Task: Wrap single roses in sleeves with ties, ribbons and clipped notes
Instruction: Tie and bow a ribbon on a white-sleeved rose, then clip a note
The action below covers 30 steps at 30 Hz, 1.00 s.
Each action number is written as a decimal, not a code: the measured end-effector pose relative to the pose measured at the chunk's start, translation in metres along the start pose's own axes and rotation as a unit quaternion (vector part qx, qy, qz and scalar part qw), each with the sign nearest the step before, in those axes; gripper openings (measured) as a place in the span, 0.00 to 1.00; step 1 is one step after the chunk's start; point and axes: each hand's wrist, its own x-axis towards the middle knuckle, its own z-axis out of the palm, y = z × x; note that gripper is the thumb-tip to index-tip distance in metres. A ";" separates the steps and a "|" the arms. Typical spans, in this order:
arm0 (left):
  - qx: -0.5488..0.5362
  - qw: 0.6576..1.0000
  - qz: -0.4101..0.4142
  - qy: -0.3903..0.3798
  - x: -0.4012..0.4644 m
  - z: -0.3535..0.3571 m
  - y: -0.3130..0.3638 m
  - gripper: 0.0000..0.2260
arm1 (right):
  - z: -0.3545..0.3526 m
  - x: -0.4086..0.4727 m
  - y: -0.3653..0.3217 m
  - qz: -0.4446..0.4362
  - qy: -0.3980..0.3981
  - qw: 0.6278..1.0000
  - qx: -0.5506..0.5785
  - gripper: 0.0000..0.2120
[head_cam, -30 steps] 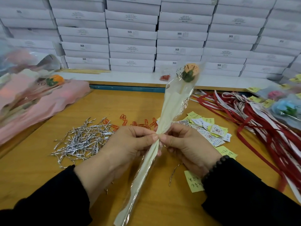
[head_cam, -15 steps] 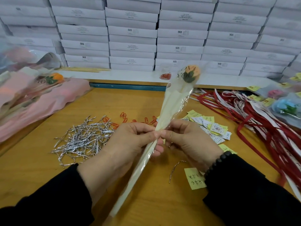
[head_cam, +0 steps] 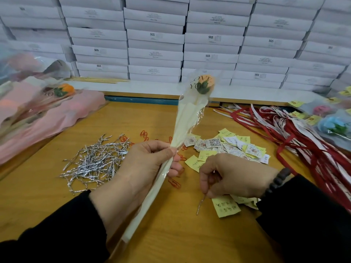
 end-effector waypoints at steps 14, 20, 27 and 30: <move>-0.002 0.999 0.035 0.016 0.005 -0.002 -0.008 0.02 | -0.016 -0.010 -0.001 -0.069 0.150 0.929 0.330 0.04; -0.006 0.999 0.046 0.012 0.001 0.004 -0.010 0.06 | 0.018 0.011 -0.032 -0.119 0.291 0.832 0.457 0.03; -0.030 0.998 0.048 0.012 -0.003 0.008 -0.012 0.07 | 0.029 0.022 -0.035 -0.089 0.348 0.825 0.436 0.04; -0.020 0.998 0.054 0.012 -0.003 0.008 -0.013 0.07 | 0.029 0.022 -0.031 -0.075 0.358 0.832 0.416 0.05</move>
